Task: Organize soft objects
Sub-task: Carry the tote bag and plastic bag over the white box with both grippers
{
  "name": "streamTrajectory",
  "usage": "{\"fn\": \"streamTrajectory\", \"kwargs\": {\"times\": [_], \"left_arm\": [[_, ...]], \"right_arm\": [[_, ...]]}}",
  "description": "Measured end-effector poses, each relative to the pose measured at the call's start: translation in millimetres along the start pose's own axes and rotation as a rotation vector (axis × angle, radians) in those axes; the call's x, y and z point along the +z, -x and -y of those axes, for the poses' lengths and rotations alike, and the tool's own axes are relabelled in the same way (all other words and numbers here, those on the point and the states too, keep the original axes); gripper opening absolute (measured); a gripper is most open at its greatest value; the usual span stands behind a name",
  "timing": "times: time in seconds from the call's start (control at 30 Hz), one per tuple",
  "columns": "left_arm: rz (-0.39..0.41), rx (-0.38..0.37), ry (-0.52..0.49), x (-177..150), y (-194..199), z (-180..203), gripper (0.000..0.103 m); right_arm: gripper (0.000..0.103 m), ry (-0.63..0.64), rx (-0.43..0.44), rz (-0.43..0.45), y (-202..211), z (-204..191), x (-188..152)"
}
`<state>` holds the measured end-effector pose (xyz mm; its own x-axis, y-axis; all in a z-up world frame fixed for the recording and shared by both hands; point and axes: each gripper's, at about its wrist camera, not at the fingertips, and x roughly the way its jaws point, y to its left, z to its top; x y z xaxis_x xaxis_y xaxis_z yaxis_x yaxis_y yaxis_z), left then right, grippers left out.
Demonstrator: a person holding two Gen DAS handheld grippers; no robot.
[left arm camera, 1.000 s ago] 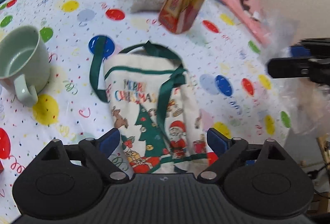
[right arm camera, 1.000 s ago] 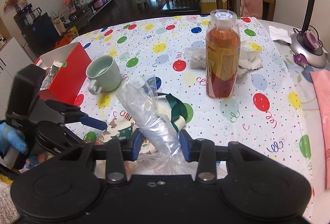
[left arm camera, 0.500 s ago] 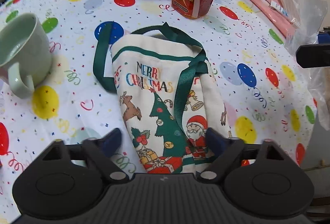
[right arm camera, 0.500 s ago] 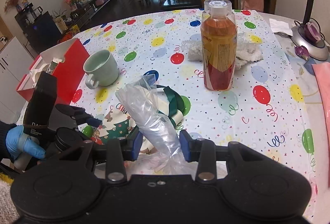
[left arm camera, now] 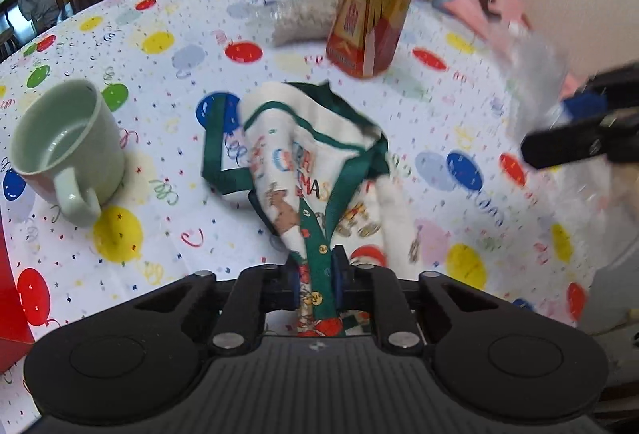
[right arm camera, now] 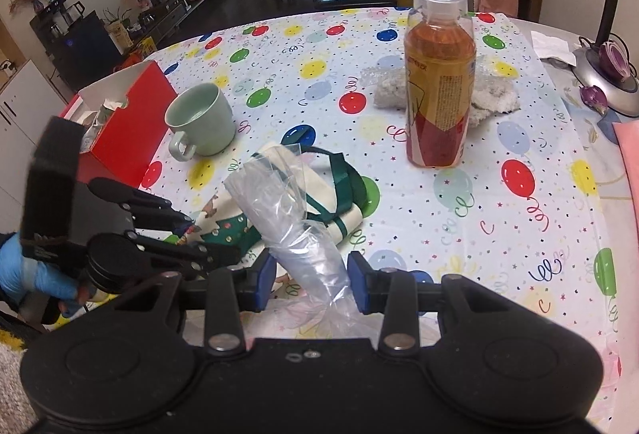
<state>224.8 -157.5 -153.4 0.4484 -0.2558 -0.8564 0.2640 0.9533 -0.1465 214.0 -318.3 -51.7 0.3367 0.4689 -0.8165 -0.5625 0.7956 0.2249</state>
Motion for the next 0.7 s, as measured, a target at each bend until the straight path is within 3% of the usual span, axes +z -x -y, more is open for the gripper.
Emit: {"fn": "streamTrajectory", "kwargs": {"times": [0.23,0.7], "left_arm": [[0.087,-0.045,0.053,4,43,-21,0.006],[0.226,-0.065,0.178,-15,139,-93,0.005]], "right_arm": [[0.038,0.006,-0.006,0.027,7,-16,9],[0.038,0.066,0.006,0.069,8,-89,35]]}}
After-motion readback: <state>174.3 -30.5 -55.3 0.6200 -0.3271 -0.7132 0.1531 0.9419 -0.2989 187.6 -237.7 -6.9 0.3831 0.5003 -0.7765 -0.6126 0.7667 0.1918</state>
